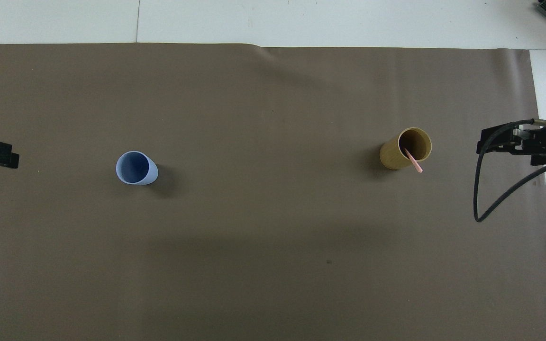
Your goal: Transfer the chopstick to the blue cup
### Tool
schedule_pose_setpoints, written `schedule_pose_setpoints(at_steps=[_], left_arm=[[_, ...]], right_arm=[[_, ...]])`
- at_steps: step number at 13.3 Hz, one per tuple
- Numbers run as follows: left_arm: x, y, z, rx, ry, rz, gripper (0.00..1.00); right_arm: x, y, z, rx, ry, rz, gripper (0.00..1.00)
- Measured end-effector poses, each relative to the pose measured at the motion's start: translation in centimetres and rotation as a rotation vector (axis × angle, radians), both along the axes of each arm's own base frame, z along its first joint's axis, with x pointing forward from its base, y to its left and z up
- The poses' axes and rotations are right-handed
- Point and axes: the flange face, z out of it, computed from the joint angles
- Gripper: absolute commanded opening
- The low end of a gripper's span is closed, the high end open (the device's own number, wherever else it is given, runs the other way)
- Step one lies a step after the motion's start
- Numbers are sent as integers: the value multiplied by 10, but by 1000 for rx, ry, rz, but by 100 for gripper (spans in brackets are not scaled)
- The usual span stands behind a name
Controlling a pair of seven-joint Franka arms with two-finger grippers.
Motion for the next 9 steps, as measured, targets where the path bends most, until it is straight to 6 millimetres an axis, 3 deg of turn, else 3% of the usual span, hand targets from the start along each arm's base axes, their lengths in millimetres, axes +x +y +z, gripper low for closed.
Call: schedule_pose_setpoints(at_steps=[7,9], left_arm=[[-2,-4,-3,0,18,-7,100],[1,-6,-17,-2,31,-11,100]], right_arm=[[0,1,1,0,-4,2,100],[1,3,2,0,-8,5,100]])
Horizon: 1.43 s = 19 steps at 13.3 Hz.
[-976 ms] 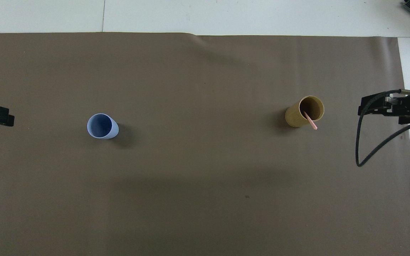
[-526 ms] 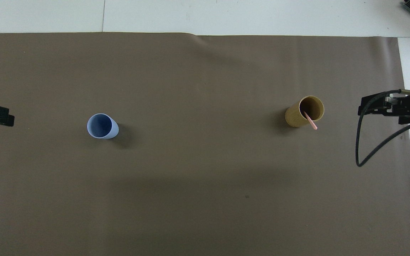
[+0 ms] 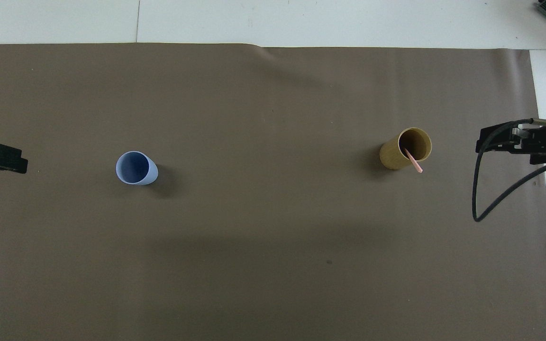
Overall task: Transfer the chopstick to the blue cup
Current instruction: 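Reach the left gripper to the light blue cup and grasp it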
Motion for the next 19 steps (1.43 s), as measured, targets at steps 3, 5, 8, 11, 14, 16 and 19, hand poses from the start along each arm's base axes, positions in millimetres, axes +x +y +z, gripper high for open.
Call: schedule_pose_setpoints(at_steps=[3,5,8,11,14,16,19], left_arm=[[22,-2,-58,-8,-47,19,100],[31,-7,-104,-12,-62,33,100],[30,-21,-165,-15,-73,24,100],[25,-43,-227,-18,-55,9,100],[24,-54,-274,-22,-33,-2,100],[27,-54,-288,-25,-36,0,100],[32,-50,-288,-29,-65,8,61]], right_arm=[[0,5,0,-3,0,50,100],[0,6,0,-3,0,66,100],[0,7,0,-2,0,68,100],[0,3,0,-2,0,62,100],[0,-7,0,-1,0,43,100],[0,-6,0,-1,0,45,100],[0,-6,0,-1,0,46,100]])
